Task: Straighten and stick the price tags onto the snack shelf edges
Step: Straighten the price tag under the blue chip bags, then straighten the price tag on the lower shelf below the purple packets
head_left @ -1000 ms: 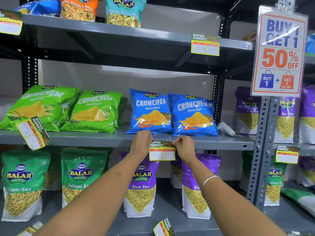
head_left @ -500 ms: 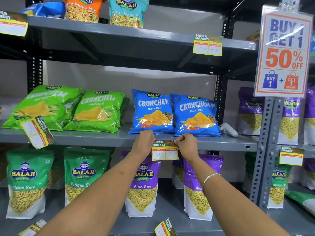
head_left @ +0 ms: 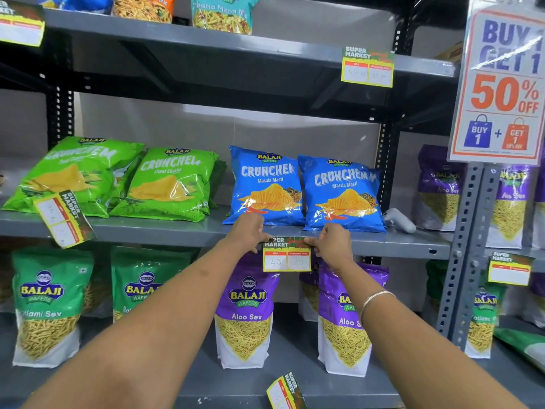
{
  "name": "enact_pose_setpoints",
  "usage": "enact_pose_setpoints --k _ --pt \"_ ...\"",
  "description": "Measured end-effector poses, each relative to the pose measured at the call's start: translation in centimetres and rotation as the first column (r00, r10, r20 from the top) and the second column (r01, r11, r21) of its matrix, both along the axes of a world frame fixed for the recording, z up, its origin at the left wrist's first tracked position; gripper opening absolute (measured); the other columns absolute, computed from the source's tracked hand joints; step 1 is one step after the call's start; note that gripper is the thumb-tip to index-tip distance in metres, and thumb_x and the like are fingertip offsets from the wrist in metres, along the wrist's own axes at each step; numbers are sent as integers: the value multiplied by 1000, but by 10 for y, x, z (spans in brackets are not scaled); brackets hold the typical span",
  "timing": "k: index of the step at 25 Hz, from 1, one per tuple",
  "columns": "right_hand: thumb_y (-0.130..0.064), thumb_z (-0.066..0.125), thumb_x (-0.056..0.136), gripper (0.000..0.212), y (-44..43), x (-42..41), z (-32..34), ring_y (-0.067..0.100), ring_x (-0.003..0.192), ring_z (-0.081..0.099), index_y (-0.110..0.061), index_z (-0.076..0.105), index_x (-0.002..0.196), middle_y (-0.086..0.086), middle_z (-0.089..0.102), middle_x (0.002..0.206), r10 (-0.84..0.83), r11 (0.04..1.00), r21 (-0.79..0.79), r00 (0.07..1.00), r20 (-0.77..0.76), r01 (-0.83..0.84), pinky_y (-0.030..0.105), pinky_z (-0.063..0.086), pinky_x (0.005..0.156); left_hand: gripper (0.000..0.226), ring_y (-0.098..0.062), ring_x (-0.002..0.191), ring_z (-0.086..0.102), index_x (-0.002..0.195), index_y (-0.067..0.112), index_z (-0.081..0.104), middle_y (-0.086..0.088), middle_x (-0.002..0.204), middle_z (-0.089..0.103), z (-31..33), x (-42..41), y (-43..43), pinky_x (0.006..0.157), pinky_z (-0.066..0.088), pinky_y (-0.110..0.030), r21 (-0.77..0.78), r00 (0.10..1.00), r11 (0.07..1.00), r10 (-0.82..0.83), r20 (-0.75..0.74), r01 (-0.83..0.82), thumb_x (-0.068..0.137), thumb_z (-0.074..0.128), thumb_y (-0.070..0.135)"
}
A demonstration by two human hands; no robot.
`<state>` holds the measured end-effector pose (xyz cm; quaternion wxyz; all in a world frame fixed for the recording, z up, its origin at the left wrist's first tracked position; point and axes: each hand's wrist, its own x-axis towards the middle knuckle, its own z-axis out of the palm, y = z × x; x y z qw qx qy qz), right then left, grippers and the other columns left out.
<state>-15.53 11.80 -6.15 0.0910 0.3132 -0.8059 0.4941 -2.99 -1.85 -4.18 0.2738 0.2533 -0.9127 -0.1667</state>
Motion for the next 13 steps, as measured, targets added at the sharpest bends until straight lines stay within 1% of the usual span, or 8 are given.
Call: enact_pose_setpoints --k 1,2,4,7,9,10,12,13 --pt "-17 75 78 47 -1 -1 0 38 80 65 -14 32 60 32 66 92 -8 1000 5 1000 -15 9 53 54 75 51 -41 76 74 55 16 28 -4 52 37 -1 -1 -2 27 27 -13 6 1000 1000 -1 -1 1 88 66 14" --pt "-18 75 79 44 -1 -1 0 35 76 63 -13 35 63 30 66 90 -23 999 26 999 -34 24 50 54 73 51 -42 77 74 55 16 28 -4 52 38 -2 -3 -2 29 29 -15 3 1000 1000 2 -2 -2 88 66 13" --pt "-23 73 81 42 -1 1 -1 28 69 53 -11 36 64 22 60 80 -49 996 76 996 -75 55 41 46 61 52 -39 75 73 54 16 27 -4 51 37 -5 -4 0 38 33 -23 -10 1000 1000 3 -27 -4 88 66 11" --pt "-33 69 83 51 5 8 -13 26 67 46 -19 29 55 11 51 73 -56 998 33 993 -103 60 31 35 58 54 -26 69 55 54 19 26 1 54 34 -18 5 9 58 37 -32 8 983 1000 0 -183 1 86 68 12" --pt "-42 61 86 50 14 10 -40 27 67 46 -21 30 52 9 53 71 -104 994 -36 994 -38 103 30 36 61 52 -23 64 44 54 20 27 0 56 37 -46 18 13 61 33 -32 28 938 999 46 -343 -39 85 68 19" --pt "-44 56 89 49 19 9 -61 29 68 46 -19 33 53 10 54 71 -144 987 -71 990 9 144 31 35 61 47 -24 63 43 56 19 30 -3 58 41 -66 23 13 60 32 -32 36 910 996 87 -404 -79 87 65 23" --pt "-35 51 93 43 31 3 -119 31 71 50 -11 44 59 18 55 72 -183 979 -57 968 173 195 34 34 62 35 -32 67 54 64 13 43 -12 66 54 -118 31 10 58 35 -36 79 902 981 194 -387 -177 93 56 27" --pt "-26 52 93 38 36 -1 -150 30 74 51 -4 51 62 22 53 75 -210 973 -31 939 273 227 36 36 62 31 -36 74 60 70 7 51 -17 74 62 -144 32 12 60 41 -38 118 921 970 238 -307 -211 94 53 27"
